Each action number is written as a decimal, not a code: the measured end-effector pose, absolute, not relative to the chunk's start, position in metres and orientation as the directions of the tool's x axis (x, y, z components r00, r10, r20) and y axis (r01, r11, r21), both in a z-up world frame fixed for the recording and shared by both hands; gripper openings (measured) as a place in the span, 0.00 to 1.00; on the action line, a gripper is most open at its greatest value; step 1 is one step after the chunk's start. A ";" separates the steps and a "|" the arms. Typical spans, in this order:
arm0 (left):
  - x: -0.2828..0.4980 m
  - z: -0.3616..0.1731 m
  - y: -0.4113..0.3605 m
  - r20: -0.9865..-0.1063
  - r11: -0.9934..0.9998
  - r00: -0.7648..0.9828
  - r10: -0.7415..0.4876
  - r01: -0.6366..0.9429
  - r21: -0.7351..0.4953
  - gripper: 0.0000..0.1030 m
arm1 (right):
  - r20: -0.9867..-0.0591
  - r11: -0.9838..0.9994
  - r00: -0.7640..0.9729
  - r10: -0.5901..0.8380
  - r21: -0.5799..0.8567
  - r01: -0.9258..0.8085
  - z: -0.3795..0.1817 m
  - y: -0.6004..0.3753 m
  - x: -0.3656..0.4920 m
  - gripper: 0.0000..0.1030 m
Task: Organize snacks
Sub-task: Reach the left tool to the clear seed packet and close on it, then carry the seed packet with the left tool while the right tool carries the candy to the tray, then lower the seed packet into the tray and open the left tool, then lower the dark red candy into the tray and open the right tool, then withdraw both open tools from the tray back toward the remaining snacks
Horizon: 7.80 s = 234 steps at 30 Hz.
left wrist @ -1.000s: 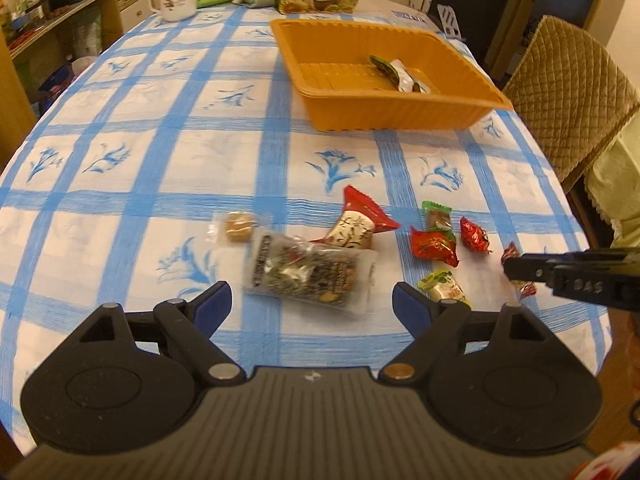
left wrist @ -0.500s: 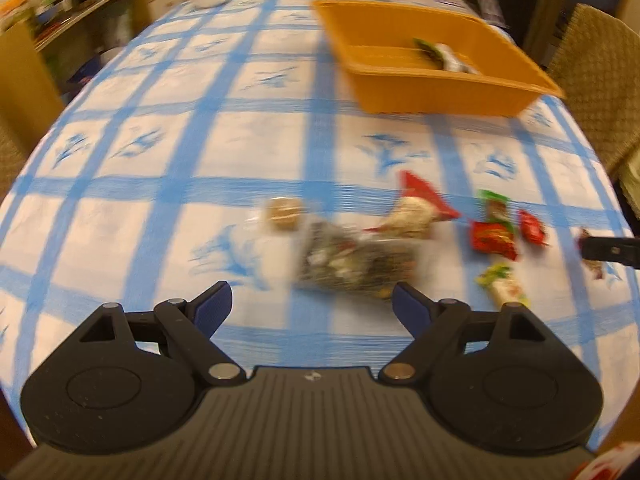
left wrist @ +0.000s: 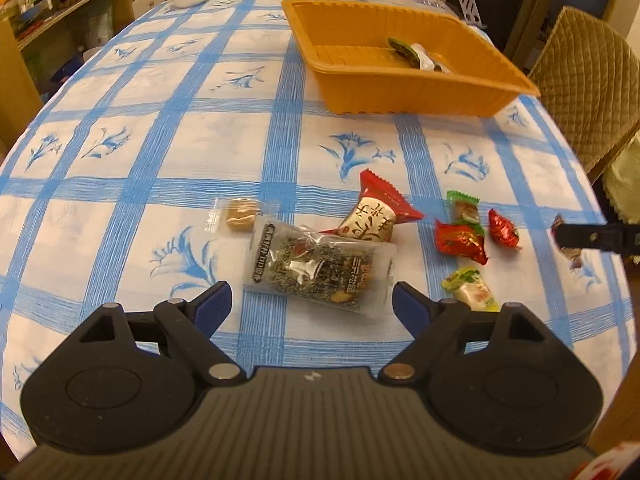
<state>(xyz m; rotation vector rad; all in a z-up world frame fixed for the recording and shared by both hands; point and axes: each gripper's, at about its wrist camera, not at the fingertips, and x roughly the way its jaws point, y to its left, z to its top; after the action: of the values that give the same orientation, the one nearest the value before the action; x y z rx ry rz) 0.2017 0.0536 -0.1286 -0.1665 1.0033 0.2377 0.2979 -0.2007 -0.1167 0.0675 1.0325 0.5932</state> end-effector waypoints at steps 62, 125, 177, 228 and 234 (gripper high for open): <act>0.209 -0.061 0.099 -0.774 0.945 0.609 0.170 -0.324 -0.047 0.33 | -0.725 0.815 0.422 0.545 0.339 -0.470 -0.088 -0.223 0.322 0.20; 0.491 -0.086 0.054 -0.793 0.983 0.584 0.173 -0.157 0.099 0.42 | -0.650 0.760 0.427 0.628 0.397 -0.514 -0.079 -0.146 0.530 0.20; 0.297 0.024 0.059 -0.646 0.997 0.761 0.052 -0.078 -0.012 0.85 | -0.531 0.770 0.568 0.629 0.323 -0.550 0.008 -0.186 0.378 0.90; 0.077 -0.052 0.074 -0.795 0.996 0.607 0.010 -0.080 -0.049 0.86 | -0.765 0.819 0.404 0.502 0.271 -0.506 -0.073 -0.167 0.150 0.90; 0.080 -0.060 0.074 -0.804 0.995 0.594 0.017 -0.091 -0.047 0.86 | -0.785 0.812 0.377 0.492 0.258 -0.524 -0.084 -0.162 0.155 0.90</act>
<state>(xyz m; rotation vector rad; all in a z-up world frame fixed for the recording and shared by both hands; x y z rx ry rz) 0.0797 0.0741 -0.0602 -0.0860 0.9325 0.0630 0.1549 -0.1617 -0.0844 -0.0360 0.9904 0.6501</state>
